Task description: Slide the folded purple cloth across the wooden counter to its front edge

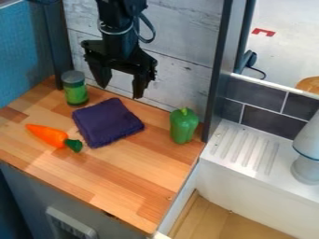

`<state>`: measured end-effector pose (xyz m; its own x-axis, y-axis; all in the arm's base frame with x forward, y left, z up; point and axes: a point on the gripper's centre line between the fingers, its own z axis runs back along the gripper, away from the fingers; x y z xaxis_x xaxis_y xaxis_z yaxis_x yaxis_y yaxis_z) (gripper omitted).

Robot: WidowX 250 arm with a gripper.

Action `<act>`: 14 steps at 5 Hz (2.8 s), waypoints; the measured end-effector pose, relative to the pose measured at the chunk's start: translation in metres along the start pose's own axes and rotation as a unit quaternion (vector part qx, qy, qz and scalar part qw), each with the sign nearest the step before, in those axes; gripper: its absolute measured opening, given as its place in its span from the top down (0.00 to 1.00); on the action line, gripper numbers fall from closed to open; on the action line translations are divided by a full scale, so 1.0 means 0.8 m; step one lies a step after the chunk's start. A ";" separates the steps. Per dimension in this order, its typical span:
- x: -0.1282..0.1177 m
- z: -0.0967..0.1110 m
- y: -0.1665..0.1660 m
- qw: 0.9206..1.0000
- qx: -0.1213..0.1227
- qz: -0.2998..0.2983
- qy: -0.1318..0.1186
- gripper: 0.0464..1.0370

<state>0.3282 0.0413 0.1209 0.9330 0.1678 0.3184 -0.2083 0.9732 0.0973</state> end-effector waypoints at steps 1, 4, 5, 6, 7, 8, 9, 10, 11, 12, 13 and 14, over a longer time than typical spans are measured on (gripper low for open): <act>-0.005 -0.011 -0.002 1.000 -0.002 -0.011 0.013 0.03; 0.029 -0.077 0.031 0.950 -0.118 -0.288 0.003 0.03; 0.033 -0.101 0.036 0.939 -0.119 -0.320 0.037 0.03; 0.034 -0.122 0.041 0.939 -0.083 -0.331 0.055 0.03; 0.039 -0.146 0.033 0.938 -0.065 -0.337 0.052 0.03; 0.044 -0.157 0.037 0.941 -0.051 -0.332 0.046 0.03; 0.040 -0.175 0.040 0.941 -0.043 -0.331 0.061 0.03; 0.043 -0.177 0.039 0.941 -0.055 -0.327 0.070 0.03; 0.036 -0.181 0.037 0.940 -0.063 -0.325 0.083 0.03; 0.025 -0.183 0.032 0.939 -0.073 -0.324 0.092 0.03; 0.002 -0.176 0.025 0.937 -0.082 -0.325 0.099 0.03; -0.025 -0.166 0.002 0.928 -0.092 -0.347 0.104 0.03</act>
<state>0.3483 0.0606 -0.0102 0.8642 -0.5008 0.0487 0.4991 0.8655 0.0421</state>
